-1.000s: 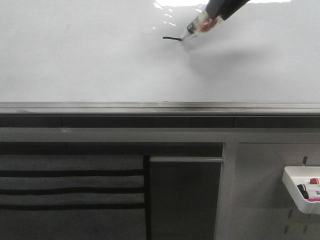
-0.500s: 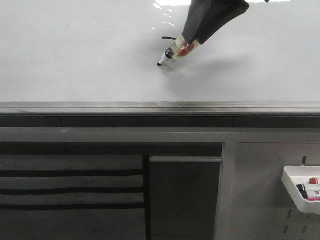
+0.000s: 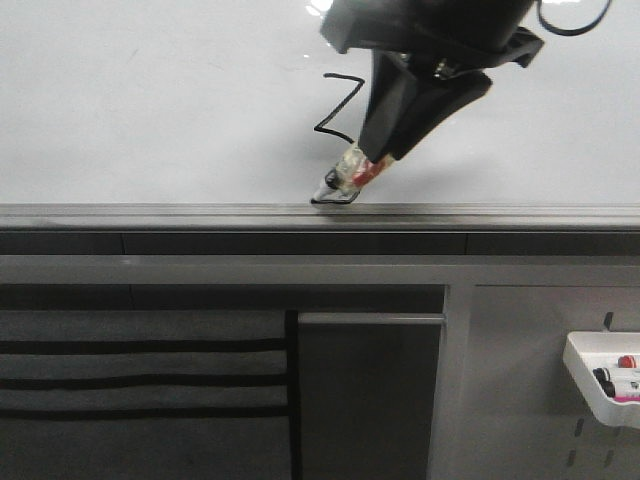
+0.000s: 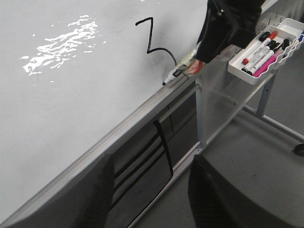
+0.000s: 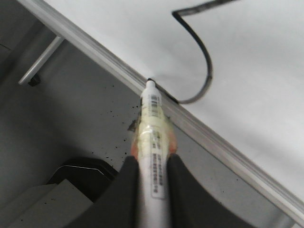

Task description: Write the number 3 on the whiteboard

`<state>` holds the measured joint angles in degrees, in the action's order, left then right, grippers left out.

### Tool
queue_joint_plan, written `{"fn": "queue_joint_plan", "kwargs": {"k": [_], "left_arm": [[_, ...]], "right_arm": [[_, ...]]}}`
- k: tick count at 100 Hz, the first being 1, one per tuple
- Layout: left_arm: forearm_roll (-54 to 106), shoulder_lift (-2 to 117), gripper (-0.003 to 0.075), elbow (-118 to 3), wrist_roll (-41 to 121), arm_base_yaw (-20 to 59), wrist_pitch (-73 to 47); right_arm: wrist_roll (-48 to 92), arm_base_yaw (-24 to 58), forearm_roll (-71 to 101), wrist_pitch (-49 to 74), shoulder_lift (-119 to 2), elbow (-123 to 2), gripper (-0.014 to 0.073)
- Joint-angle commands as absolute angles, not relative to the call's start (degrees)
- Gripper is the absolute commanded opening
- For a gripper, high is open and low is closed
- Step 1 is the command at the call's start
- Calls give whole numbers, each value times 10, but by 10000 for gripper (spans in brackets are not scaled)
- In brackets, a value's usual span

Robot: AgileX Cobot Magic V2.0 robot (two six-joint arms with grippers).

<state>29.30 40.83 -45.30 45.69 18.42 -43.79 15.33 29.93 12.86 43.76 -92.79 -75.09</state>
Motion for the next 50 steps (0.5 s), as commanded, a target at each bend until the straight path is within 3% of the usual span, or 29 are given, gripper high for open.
{"fn": "queue_joint_plan", "kwargs": {"k": [1, 10, 29, 50], "left_arm": [[315, 407, 335, -468, 450, 183, -403], [315, 407, 335, -468, 450, 183, -403], [315, 407, 335, -468, 450, 183, -403], [316, 407, 335, -468, 450, 183, -403]], "right_arm": [[150, 297, 115, 388, -910, -806, -48], [180, 316, 129, 427, -864, -785, -48], [187, 363, 137, 342, -729, -655, -48], [204, 365, 137, 387, -661, -614, -48]]}}
